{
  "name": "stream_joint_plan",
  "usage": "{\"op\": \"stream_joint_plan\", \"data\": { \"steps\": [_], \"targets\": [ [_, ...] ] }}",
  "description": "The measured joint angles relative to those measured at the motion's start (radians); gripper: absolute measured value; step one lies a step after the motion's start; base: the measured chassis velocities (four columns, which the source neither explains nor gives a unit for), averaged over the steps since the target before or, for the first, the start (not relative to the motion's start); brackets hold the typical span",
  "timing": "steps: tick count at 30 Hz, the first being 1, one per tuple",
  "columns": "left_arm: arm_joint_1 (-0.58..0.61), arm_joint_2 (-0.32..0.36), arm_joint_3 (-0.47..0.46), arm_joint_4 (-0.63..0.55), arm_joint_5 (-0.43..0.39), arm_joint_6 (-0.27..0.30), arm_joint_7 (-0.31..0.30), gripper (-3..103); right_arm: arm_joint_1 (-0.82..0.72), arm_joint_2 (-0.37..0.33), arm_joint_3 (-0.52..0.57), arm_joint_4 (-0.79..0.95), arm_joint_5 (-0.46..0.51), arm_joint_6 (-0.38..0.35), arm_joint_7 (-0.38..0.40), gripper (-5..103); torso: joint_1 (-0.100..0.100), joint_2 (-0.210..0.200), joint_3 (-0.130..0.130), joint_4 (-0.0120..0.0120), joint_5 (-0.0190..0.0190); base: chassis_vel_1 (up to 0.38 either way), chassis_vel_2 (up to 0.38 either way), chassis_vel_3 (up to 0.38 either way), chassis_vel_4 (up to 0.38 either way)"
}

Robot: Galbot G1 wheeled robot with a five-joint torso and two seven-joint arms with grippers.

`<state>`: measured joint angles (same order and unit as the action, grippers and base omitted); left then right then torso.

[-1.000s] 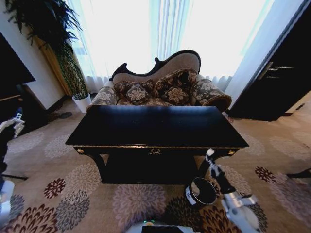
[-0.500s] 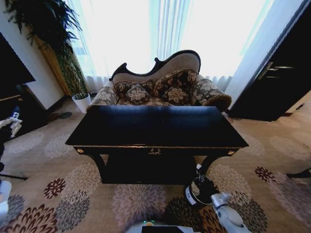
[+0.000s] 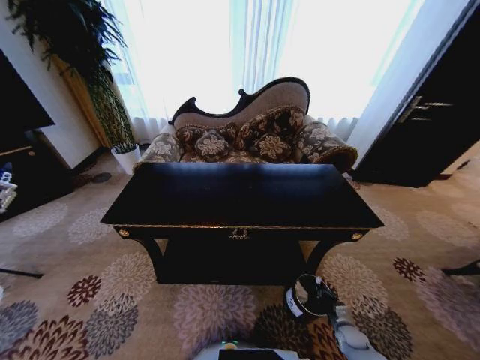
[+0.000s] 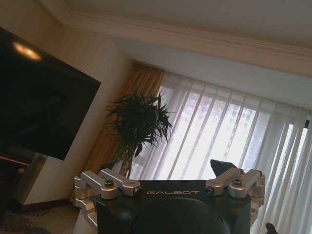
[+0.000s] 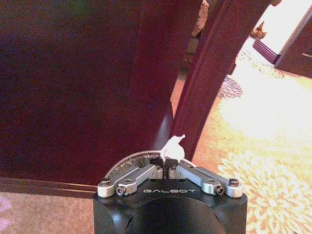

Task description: Move to the front of the table and place the trash on the table into the trash bin.

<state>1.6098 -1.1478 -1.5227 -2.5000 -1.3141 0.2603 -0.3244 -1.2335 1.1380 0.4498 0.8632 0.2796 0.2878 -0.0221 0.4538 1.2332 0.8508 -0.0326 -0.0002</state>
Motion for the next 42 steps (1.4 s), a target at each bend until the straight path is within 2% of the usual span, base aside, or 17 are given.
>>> {"op": "stream_joint_plan", "data": {
  "steps": [3, 6, 9, 21, 23, 25, 29, 32, 33, 35, 38, 41, 42],
  "targets": [
    [0.003, -0.002, -0.003, 0.0, 0.0, -0.002, 0.0, 100, 0.021, 0.0, -0.015, -0.028, 0.024, -0.002, 0.013, 1, 0.0, 0.0, 0.0, 0.0001, -0.0001, 0.0, 0.0, 0.0, 0.0],
    [0.011, -0.011, -0.005, 0.0, 0.001, -0.002, 0.0, 100, 0.039, 0.009, -0.041, -0.028, 0.126, -0.07, 0.041, 1, 0.0, 0.0, 0.0, 0.0001, 0.0001, 0.0, 0.0, 0.0, 0.0],
    [0.023, -0.016, -0.005, 0.0, 0.007, -0.002, 0.0, 100, 0.057, 0.013, -0.052, -0.043, 0.173, -0.098, 0.052, 1, 0.0, 0.0, 0.0, 0.0001, 0.0, 0.0, 0.0, 0.0, 0.0],
    [0.057, -0.025, -0.012, 0.0, 0.019, -0.002, -0.002, 100, 0.108, 0.036, -0.068, -0.09, 0.179, -0.124, 0.049, -2, 0.0, 0.0, 0.0, 0.0002, -0.0003, 0.0, 0.0, 0.0, 0.0],
    [0.062, -0.037, -0.01, 0.0, 0.021, -0.002, -0.002, 100, 0.107, 0.035, -0.068, -0.087, 0.172, -0.125, 0.042, 9, 0.0, 0.0, 0.0, 0.0002, 0.0, 0.0, 0.0, 0.0, 0.0],
    [0.064, -0.041, -0.009, 0.0, 0.024, -0.002, -0.002, 100, 0.106, 0.032, -0.068, -0.087, 0.168, -0.125, 0.04, 9, 0.0, 0.0, 0.0, 0.0003, 0.0001, 0.0, 0.0, 0.0, 0.0],
    [0.065, -0.04, -0.016, 0.0, 0.025, -0.007, -0.002, 100, 0.101, 0.026, -0.067, -0.089, 0.149, -0.123, 0.029, 30, 0.0, 0.0, 0.0, 0.0, 0.0, 0.0, 0.0, 0.0, 0.0],
    [0.066, -0.039, -0.017, 0.0, 0.025, -0.009, -0.002, 100, 0.095, 0.026, -0.062, -0.087, 0.135, -0.122, 0.005, 30, 0.0, 0.0, 0.0, 0.0002, -0.0001, 0.0, 0.0, 0.0, 0.0],
    [0.066, -0.04, -0.017, 0.0, 0.025, -0.009, -0.002, 100, 0.092, 0.026, -0.061, -0.086, 0.131, -0.122, -0.001, 41, 0.0, 0.0, 0.0, 0.0001, 0.0, 0.0, 0.0, 0.0, 0.0],
    [0.066, -0.042, -0.013, 0.0, 0.028, -0.009, -0.002, 100, 0.09, 0.027, -0.057, -0.086, 0.115, -0.115, -0.015, 52, 0.0, 0.0, 0.0, 0.0001, -0.0001, 0.0, 0.0, 0.0, 0.0],
    [0.065, -0.042, -0.01, 0.0, 0.031, -0.009, -0.002, 100, 0.086, 0.026, -0.055, -0.081, 0.099, -0.102, -0.032, 58, 0.0, 0.0, 0.0, 0.0003, 0.0, 0.0, 0.0, 0.0, 0.0],
    [0.061, -0.04, -0.002, 0.0, 0.036, -0.009, -0.002, 100, 0.051, 0.029, -0.055, -0.01, 0.107, -0.075, -0.083, 74, 0.0, 0.0, 0.0, 0.0001, -0.0003, 0.0, 0.0, 0.0, 0.0],
    [0.061, -0.04, -0.002, 0.0, 0.036, -0.009, -0.002, 100, 0.051, 0.029, -0.055, -0.01, 0.107, -0.075, -0.083, 74, 0.0, 0.0, 0.0, 0.0001, -0.0003, 0.0, 0.0, 0.0, 0.0]
  ]
}}
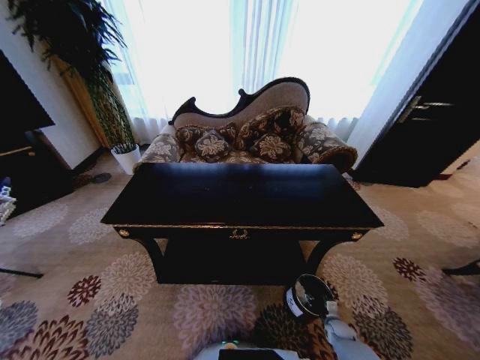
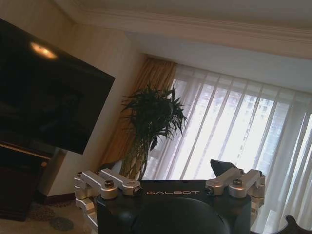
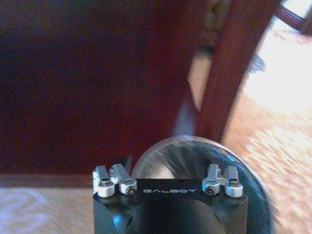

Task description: Move to the front of the table and place the trash on the table into the trash bin.

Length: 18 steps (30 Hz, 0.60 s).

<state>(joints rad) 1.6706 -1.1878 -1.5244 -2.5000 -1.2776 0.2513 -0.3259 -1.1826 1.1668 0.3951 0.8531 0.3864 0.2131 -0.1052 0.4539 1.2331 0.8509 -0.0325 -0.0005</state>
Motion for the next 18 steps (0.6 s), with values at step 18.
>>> {"op": "stream_joint_plan", "data": {
  "steps": [18],
  "targets": [
    [-0.034, -0.016, 0.059, 0.0, 0.015, 0.009, 0.001, 100, -0.394, -0.046, -0.009, 0.712, 0.034, 0.053, -0.018, 100, 0.0, 0.0, 0.0, -0.0001, 0.0002, 0.0, 0.0, 0.0, 0.0]
  ]
}}
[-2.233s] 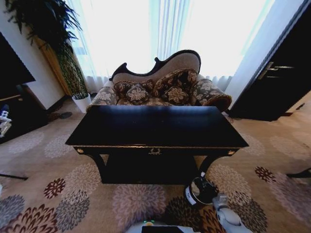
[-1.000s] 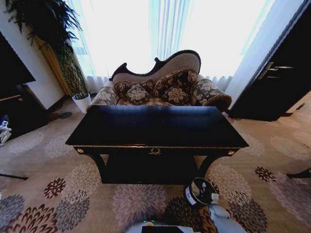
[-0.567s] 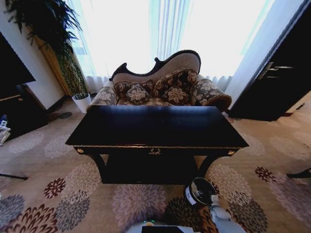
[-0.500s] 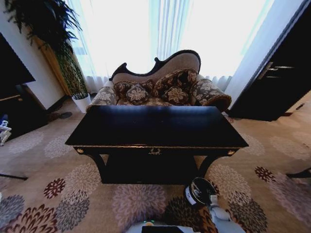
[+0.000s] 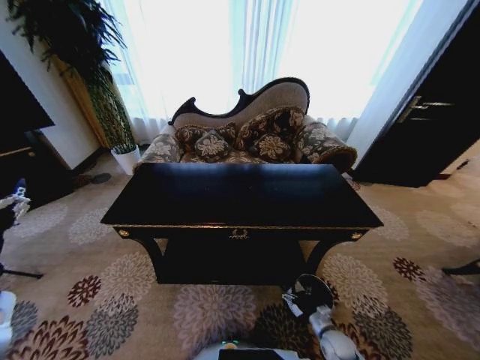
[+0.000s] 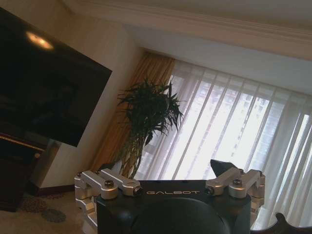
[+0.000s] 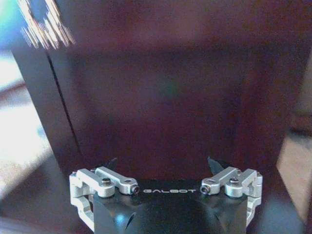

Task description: Move to the front of the table and place the trash on the table into the trash bin.

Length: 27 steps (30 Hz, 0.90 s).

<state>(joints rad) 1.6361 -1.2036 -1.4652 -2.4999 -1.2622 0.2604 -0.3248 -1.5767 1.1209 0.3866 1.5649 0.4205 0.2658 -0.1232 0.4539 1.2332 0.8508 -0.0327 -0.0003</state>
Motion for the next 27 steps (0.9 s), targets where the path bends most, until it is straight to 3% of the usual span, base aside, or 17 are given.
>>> {"op": "stream_joint_plan", "data": {
  "steps": [11, 19, 22, 27],
  "targets": [
    [-0.005, -0.001, 0.0, 0.0, -0.001, 0.0, 0.003, 100, -0.143, 0.023, 0.058, 0.355, 0.064, -0.017, 0.029, 100, 0.0, 0.0, 0.0, 0.0001, -0.0001, 0.0, 0.0, 0.0, 0.0],
    [0.012, 0.03, 0.013, 0.0, -0.023, 0.004, 0.006, 100, -0.128, 0.009, 0.139, 0.55, 0.163, -0.058, 0.13, 100, 0.0, 0.0, 0.0, 0.0002, 0.0, 0.0, 0.0, 0.0, 0.0],
    [0.023, 0.081, 0.026, 0.0, -0.05, 0.017, 0.003, 100, -0.048, -0.049, 0.194, 0.627, 0.214, -0.119, 0.227, 100, 0.0, 0.0, 0.0, 0.0002, 0.0001, 0.0, 0.0, 0.0, 0.0],
    [0.043, 0.112, 0.027, 0.0, -0.052, 0.018, 0.024, 100, 0.032, -0.131, 0.282, 0.666, 0.229, -0.157, 0.246, 100, 0.0, 0.0, 0.0, 0.0003, 0.0003, 0.0, 0.0, 0.0, 0.0]
  ]
}}
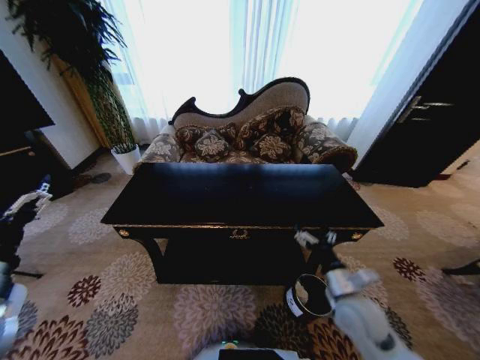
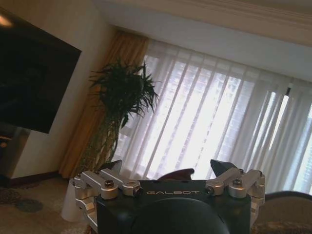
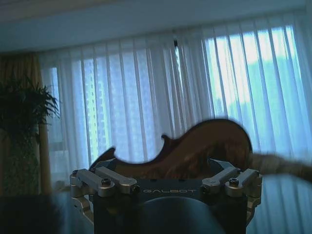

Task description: Move to the front of the table and place the trash on the table into the trash bin.

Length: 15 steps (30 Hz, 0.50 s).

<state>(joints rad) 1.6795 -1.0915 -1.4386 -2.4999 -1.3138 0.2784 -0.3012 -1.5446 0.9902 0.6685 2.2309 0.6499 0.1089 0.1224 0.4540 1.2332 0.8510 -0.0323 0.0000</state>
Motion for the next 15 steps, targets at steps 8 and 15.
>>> {"op": "stream_joint_plan", "data": {
  "steps": [8, 15],
  "targets": [
    [-0.005, 0.025, 0.005, 0.0, -0.019, -0.002, 0.034, 100, 0.02, -0.087, 0.16, 0.0, 0.015, -0.018, -0.042, 100, 0.0, 0.0, 0.0, -0.0003, -0.0001, 0.0, 0.0, 0.0, 0.0],
    [-0.011, 0.025, 0.026, 0.0, 0.051, -0.033, 0.15, 100, 0.056, -0.167, 0.208, -0.027, 0.075, -0.059, -0.075, 100, 0.0, 0.0, 0.0, -0.0001, -0.0003, 0.0, 0.0, 0.0, 0.0]
  ]
}}
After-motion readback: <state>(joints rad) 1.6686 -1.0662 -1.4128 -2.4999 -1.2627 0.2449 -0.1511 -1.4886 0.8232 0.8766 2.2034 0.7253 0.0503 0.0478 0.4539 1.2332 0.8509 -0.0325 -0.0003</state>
